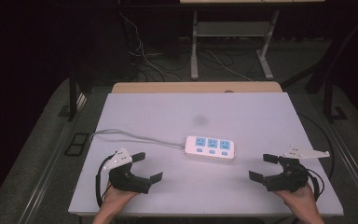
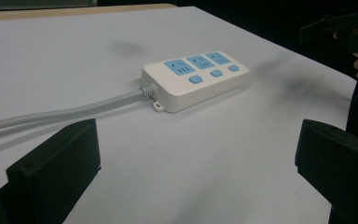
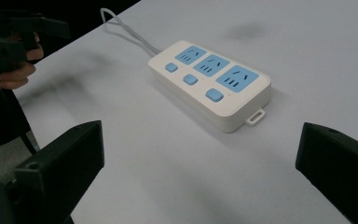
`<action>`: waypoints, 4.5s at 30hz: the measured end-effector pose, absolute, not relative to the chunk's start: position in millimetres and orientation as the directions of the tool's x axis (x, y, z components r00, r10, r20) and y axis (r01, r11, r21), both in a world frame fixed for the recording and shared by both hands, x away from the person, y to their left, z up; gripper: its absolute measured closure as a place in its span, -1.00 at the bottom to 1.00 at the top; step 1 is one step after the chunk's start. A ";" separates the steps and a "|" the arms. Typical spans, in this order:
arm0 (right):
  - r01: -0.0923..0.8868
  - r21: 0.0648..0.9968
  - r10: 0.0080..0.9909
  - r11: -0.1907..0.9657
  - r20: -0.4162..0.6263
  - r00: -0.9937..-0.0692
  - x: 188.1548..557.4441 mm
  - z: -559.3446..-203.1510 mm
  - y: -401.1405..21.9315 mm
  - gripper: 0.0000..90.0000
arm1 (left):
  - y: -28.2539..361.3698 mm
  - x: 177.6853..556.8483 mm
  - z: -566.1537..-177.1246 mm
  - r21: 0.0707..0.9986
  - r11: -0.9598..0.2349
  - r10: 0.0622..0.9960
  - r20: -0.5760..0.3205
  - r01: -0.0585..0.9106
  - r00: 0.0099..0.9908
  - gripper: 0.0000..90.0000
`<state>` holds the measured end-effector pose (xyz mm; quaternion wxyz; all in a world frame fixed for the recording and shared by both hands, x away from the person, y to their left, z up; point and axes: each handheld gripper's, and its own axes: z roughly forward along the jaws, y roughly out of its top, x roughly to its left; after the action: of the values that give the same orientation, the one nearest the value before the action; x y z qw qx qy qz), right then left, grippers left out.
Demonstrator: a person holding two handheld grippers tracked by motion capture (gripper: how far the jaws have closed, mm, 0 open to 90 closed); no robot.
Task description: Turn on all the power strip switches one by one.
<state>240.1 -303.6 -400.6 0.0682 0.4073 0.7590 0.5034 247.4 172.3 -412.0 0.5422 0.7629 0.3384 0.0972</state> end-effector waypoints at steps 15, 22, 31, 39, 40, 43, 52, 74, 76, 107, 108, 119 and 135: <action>0.564 0.805 0.670 0.186 0.315 -0.672 242.6 -402.4 -300.0 -0.98 | 173.7 247.9 -418.8 0.881 -0.192 0.630 -0.227 0.432 0.743 -1.00; 0.578 0.794 0.673 0.187 0.325 -0.664 243.0 -403.8 -300.8 -0.98 | 173.7 248.7 -419.4 0.881 -0.191 0.629 -0.229 0.433 0.743 -1.00; 0.585 0.786 0.671 0.199 0.326 -0.666 243.8 -402.9 -298.8 -0.98 | 173.6 248.7 -420.2 0.880 -0.190 0.631 -0.230 0.435 0.741 -1.00; 0.585 0.778 0.664 0.231 0.314 -0.679 250.4 -396.2 -292.9 -0.98 | 173.9 248.7 -420.9 0.877 -0.195 0.630 -0.231 0.439 0.742 -1.00; 0.585 0.775 0.662 0.239 0.311 -0.682 251.9 -394.9 -291.8 -0.98 | 173.9 248.7 -420.9 0.877 -0.195 0.630 -0.231 0.439 0.742 -1.00; 0.581 0.771 0.654 0.260 0.302 -0.694 256.2 -390.7 -287.3 -0.98 | 173.2 248.6 -421.1 0.876 -0.201 0.628 -0.228 0.439 0.744 -1.00; 0.567 0.758 0.632 0.321 0.274 -0.725 271.0 -379.2 -274.2 -0.98 | 172.2 248.6 -421.8 0.873 -0.206 0.624 -0.231 0.442 0.747 -1.00; 0.558 0.709 0.601 0.432 0.236 -0.764 308.6 -371.3 -247.9 -0.97 | 172.7 249.3 -422.3 0.872 -0.207 0.619 -0.235 0.444 0.749 -1.00; 0.553 0.702 0.596 0.449 0.227 -0.771 311.4 -371.4 -245.6 -0.97 | 172.8 249.6 -422.4 0.871 -0.208 0.619 -0.235 0.444 0.750 -1.00; 0.547 0.613 0.560 0.570 0.197 -0.805 348.5 -388.1 -229.8 0.33 | 171.5 250.2 -423.5 0.868 -0.221 0.616 -0.230 0.445 0.753 -1.00; 0.545 0.613 0.554 0.573 0.200 -0.808 349.6 -389.1 -229.8 0.42 | 171.6 250.3 -423.6 0.868 -0.220 0.616 -0.230 0.445 0.753 -1.00; 0.529 0.597 0.522 0.603 0.206 -0.828 359.0 -397.5 -228.2 0.99 | 171.5 250.6 -424.0 0.867 -0.225 0.615 -0.228 0.445 0.755 -1.00; 0.540 0.569 0.518 0.620 0.220 -0.826 366.6 -409.7 -219.9 1.00 | 171.7 250.8 -424.0 0.866 -0.230 0.612 -0.225 0.444 0.758 -1.00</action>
<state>366.6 -219.9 -409.7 -0.0171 0.2942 0.8997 0.3219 250.8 171.7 -424.0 0.5200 0.7801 0.3385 0.0812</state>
